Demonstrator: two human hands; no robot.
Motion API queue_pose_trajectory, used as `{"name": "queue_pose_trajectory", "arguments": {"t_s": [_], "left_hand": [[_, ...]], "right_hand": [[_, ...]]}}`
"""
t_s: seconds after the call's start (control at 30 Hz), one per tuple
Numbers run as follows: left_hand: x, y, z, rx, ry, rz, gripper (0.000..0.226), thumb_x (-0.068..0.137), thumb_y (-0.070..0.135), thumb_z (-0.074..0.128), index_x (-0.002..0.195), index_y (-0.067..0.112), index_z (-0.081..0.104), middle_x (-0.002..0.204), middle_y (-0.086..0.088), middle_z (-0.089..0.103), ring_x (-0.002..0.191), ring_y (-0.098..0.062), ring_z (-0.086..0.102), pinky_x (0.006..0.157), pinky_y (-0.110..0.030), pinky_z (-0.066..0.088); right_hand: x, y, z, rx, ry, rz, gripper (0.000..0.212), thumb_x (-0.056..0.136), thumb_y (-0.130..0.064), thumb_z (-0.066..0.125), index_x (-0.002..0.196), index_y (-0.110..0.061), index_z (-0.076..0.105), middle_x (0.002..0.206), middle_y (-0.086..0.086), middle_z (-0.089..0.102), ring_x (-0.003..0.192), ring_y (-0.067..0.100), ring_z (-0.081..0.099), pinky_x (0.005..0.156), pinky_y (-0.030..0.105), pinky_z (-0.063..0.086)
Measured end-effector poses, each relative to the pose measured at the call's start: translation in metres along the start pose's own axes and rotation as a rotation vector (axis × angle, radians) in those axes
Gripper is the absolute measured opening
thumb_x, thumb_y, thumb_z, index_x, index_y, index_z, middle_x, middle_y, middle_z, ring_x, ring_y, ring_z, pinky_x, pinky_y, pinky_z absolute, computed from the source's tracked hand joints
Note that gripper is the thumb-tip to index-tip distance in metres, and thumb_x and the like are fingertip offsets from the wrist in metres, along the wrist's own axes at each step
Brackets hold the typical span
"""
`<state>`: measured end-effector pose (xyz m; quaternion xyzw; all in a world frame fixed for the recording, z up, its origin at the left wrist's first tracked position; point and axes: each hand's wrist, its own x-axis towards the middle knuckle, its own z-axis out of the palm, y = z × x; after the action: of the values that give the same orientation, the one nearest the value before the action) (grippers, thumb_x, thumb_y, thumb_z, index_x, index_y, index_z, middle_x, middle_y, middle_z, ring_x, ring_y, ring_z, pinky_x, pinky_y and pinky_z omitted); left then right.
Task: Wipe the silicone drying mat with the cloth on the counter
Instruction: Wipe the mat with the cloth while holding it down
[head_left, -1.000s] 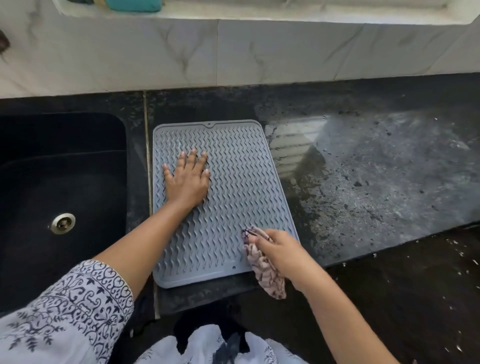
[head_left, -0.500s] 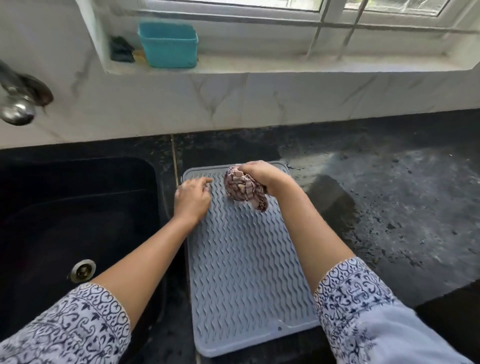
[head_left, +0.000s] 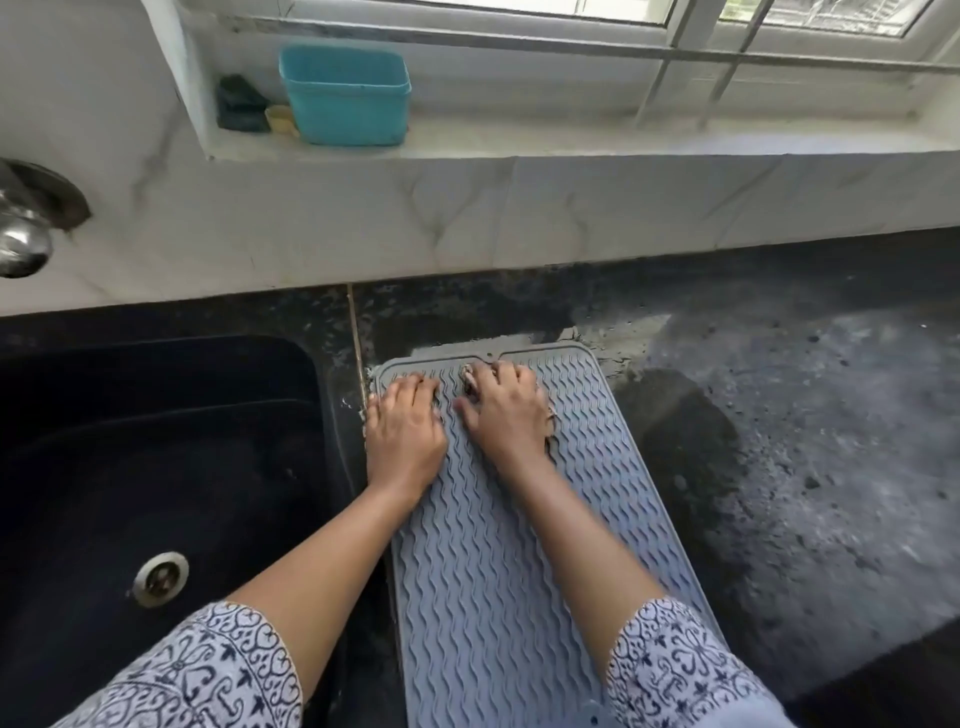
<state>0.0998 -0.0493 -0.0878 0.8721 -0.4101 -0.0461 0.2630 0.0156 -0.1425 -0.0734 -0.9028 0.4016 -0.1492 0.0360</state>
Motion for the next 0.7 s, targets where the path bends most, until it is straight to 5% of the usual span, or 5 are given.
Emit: {"name": "queue_pose_trajectory", "arguments": {"t_s": [0.2,0.37,0.5,0.6,0.7], "left_hand": [[0.000,-0.001,0.000,0.017,-0.018,0.006,0.043,0.094,0.020,0.042,0.137,0.018,0.046,0.146,-0.003,0.042,0.139,-0.021,0.030,0.117,-0.045,0.016],[-0.001,0.000,-0.003,-0.002,-0.028,0.015,0.044,0.093,0.018,0.042,0.137,0.018,0.045,0.145,-0.003,0.042,0.138,-0.020,0.030,0.117,-0.045,0.016],[-0.001,0.001,-0.002,0.000,-0.024,0.012,0.045,0.093,0.018,0.042,0.138,0.018,0.045,0.146,-0.003,0.041,0.139,-0.020,0.029,0.118,-0.045,0.014],[0.000,0.001,-0.002,0.006,-0.022,0.015,0.045,0.093,0.018,0.043,0.137,0.018,0.046,0.145,-0.003,0.043,0.138,-0.020,0.031,0.117,-0.046,0.016],[0.001,0.001,0.000,0.028,-0.021,0.022,0.043,0.092,0.018,0.043,0.136,0.018,0.047,0.143,-0.002,0.045,0.137,-0.020,0.033,0.116,-0.048,0.017]], "right_hand": [[0.032,-0.007,-0.020,0.105,-0.063,0.144,0.016,0.083,-0.022,0.058,0.099,-0.017,0.058,0.093,0.003,0.063,0.080,0.022,0.057,0.068,0.032,0.042],[0.034,0.007,-0.054,1.566,-0.113,0.770,0.005,0.088,-0.015,0.058,0.090,-0.011,0.055,0.080,0.008,0.063,0.072,0.023,0.063,0.074,0.040,0.054],[0.014,0.031,-0.035,0.583,-0.112,0.572,0.032,0.092,-0.043,0.047,0.117,-0.023,0.052,0.100,0.004,0.058,0.095,0.021,0.056,0.086,0.039,0.043],[0.009,0.054,-0.040,0.613,0.117,0.548,0.046,0.095,-0.049,0.038,0.133,-0.024,0.045,0.131,0.010,0.051,0.122,0.025,0.043,0.094,0.038,0.037],[0.009,0.043,-0.033,0.481,-0.183,0.162,0.067,0.084,-0.069,0.037,0.141,-0.033,0.036,0.153,0.001,0.027,0.141,0.021,0.020,0.111,0.046,0.025]]}}
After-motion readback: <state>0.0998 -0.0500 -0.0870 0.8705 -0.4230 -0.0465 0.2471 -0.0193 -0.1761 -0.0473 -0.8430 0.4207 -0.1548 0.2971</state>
